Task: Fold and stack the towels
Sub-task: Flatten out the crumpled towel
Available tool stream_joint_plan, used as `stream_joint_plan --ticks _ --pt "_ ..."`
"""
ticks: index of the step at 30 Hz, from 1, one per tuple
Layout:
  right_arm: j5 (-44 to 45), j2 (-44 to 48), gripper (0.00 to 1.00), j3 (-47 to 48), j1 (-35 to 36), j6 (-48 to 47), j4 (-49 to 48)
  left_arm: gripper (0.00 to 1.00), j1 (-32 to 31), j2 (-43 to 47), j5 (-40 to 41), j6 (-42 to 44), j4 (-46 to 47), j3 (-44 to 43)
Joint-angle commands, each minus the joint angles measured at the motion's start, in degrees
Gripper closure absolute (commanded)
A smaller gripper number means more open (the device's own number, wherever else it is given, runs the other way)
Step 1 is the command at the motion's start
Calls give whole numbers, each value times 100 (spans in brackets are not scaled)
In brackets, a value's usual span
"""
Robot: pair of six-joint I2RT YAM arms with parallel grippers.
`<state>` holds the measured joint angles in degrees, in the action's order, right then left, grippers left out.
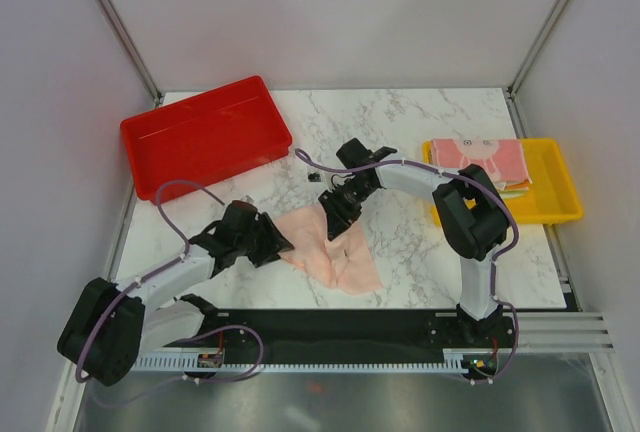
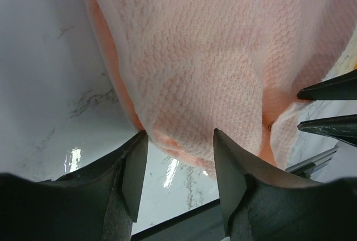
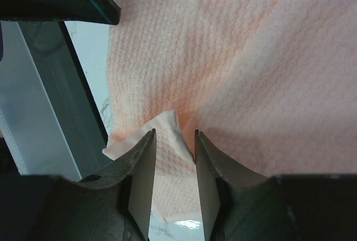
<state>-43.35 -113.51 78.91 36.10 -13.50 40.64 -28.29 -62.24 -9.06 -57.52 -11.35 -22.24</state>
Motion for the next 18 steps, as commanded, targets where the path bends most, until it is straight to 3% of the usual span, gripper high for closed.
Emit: stream_joint_plan --ticks 1,6,9,12,13,18 --pt "-174 -92 58 10 -15 -189 14 43 34 -270 70 363 406 -184" --pt "-112 -83 55 -25 -24 -206 -4 43 34 -631 97 452 458 -377" --pt "-94 -22 62 -43 -15 -206 -56 43 34 -772 176 522 511 -483" --pt "116 127 87 -156 -24 -66 -293 43 61 -1018 308 750 485 -842" --pt "195 206 100 -201 -24 117 -389 43 87 -1123 334 820 433 -1113" --pt "387 1293 100 -920 -41 1233 -1627 42 263 -1572 335 1374 -155 -2388"
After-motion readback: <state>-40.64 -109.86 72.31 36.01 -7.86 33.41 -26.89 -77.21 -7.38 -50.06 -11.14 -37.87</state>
